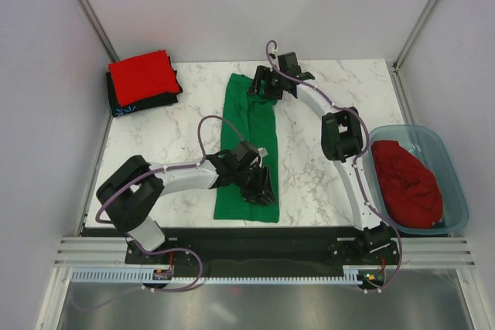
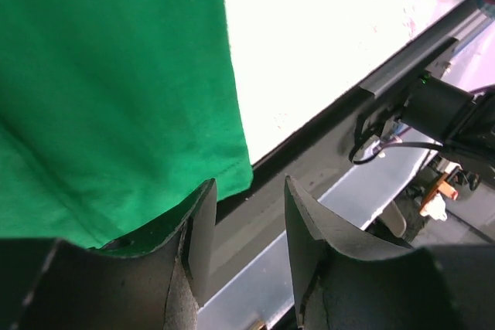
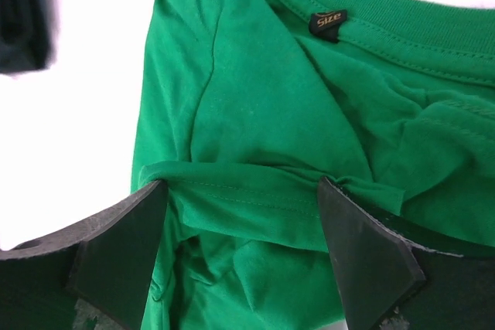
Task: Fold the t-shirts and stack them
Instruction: Fold the tshirt
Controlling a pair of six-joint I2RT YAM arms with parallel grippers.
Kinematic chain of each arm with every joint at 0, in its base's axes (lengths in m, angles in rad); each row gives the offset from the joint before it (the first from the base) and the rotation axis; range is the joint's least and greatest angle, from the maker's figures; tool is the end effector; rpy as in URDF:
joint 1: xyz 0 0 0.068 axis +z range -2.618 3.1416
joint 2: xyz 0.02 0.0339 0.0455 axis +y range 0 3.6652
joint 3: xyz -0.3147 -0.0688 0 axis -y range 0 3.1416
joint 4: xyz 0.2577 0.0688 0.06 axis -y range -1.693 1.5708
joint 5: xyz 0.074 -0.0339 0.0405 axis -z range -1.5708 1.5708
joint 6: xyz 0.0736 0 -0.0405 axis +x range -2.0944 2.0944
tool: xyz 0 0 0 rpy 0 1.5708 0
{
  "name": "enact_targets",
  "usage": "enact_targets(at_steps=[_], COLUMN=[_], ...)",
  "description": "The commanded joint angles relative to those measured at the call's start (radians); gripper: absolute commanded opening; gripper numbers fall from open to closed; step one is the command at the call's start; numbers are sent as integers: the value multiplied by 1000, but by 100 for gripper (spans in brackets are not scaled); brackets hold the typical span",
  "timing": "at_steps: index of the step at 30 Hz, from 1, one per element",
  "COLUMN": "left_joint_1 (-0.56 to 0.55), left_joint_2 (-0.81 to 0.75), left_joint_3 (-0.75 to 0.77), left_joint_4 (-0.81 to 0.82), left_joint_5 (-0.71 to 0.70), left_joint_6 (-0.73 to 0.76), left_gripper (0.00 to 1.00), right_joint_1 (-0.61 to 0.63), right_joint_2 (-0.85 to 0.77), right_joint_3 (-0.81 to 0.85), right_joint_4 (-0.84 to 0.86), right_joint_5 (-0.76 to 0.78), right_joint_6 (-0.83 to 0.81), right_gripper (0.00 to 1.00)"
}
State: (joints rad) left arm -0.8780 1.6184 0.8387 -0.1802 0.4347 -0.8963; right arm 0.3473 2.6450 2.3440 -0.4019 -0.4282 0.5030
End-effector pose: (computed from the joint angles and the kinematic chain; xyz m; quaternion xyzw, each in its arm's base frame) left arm 0.1940 -0.2823 0.1740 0.0563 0.9318 -0.3576 0.0260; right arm 0.6178 0.2561 0.1532 -0.0201 0.8909 0.3451 0.2948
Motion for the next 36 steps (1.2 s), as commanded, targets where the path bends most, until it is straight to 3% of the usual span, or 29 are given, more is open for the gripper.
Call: enact_targets(at_steps=[1,5,8,13,16,20,24,30,36], left_joint_1=[-15,-24,-30,-29,-18,30,184,224,226], left_joint_2=[-49,-123,-199,-330,-422,-541,-624,-721,-825], left_joint_3=[13,-26,-7,132,171,136,24,-139,-311], left_joint_4=[16,13,-27,-316,-401,-484,-489,-489,-496], left_joint_5=[39,30,9,-229,-359,-493,-407,-409,-459], left_joint_6=[-47,-76,-55,84,134,142,119,36,-81], left_gripper=[47,47,49,56,59,66,66,63,58], right_joint_1=[-1,-14,-37,-39,-37,-31,54,275,502], right_joint_2=[-58,-154,-238,-347,-428,-636,-861,-1226,-1419], right_joint_3=[-38,-68,-66,-43,-84,-348,-809,-1361,-1641], right_joint_4=[-124,-199,-213,-242,-288,-302,-232,-65,15], right_joint_5=[161,201,111,74,118,190,253,273,371], right_joint_6=[-194,-297,-271,-231,-230,-105,-11,233,489], right_gripper=[88,89,91,95,97,97,96,88,79])
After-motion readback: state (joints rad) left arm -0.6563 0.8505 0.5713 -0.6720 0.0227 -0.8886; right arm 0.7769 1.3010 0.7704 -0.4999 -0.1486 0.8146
